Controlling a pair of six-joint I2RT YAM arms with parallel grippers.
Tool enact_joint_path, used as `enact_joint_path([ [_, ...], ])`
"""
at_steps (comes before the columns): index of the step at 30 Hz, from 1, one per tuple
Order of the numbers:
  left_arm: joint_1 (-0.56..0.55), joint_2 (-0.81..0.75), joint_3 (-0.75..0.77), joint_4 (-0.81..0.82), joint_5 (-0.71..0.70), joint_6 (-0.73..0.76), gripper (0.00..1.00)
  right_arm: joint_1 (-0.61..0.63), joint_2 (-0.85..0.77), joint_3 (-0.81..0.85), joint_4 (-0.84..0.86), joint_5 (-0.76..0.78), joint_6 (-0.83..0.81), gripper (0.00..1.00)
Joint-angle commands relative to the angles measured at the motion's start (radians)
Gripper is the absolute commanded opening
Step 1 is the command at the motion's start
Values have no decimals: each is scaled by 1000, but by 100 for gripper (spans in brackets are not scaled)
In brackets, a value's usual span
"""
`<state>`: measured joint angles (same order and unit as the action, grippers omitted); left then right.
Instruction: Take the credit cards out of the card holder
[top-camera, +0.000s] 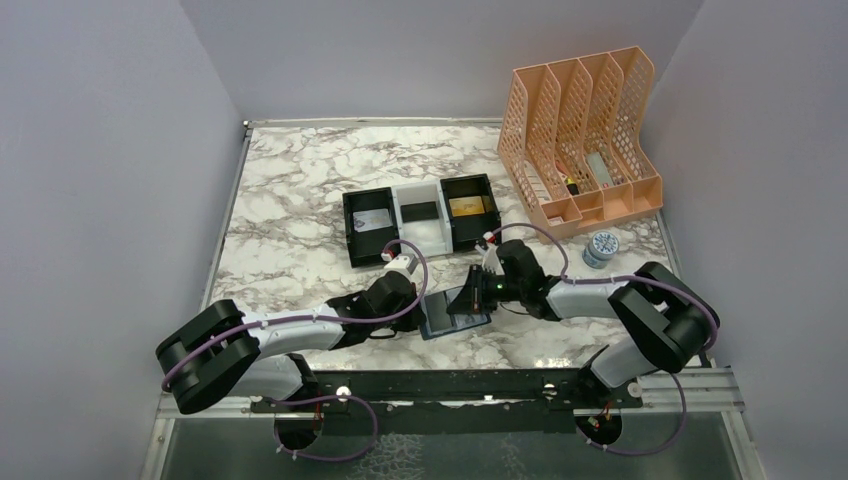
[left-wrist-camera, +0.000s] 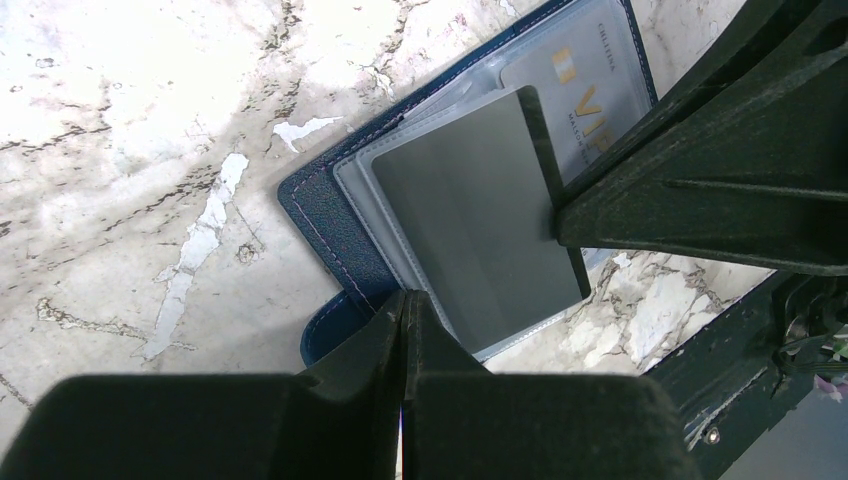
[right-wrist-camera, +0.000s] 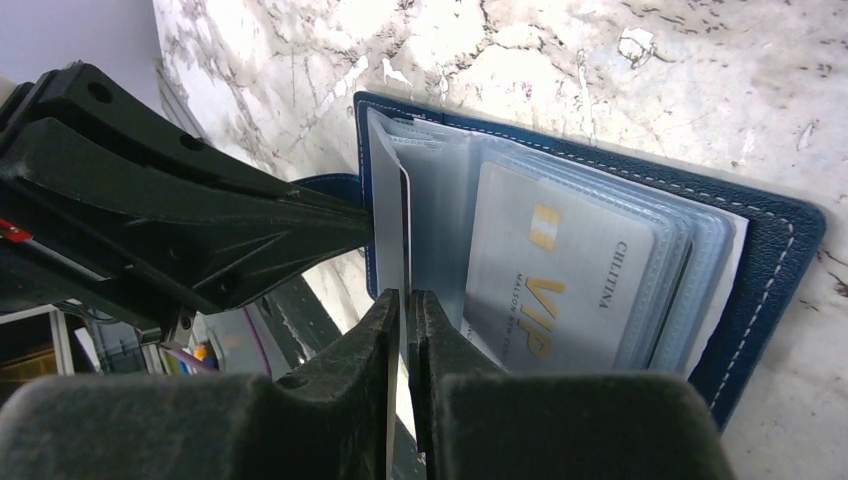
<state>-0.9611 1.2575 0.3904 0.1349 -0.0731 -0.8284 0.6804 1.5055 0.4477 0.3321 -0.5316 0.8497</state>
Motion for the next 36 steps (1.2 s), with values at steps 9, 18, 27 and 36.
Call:
enact_joint_path([
  [9,4,17,-4,-59,-18,21,2,-3,40,4,81,-42,51,6],
  [18,4,10,-15,-59,-20,20,2,-39,3,-13,59,-63,29,4],
  [27,4,8,-15,-56,-23,22,1,-59,-2,-2,12,-86,-17,4],
  [36,3,1,-9,-84,-37,37,2,-81,-18,12,18,-165,-28,4],
])
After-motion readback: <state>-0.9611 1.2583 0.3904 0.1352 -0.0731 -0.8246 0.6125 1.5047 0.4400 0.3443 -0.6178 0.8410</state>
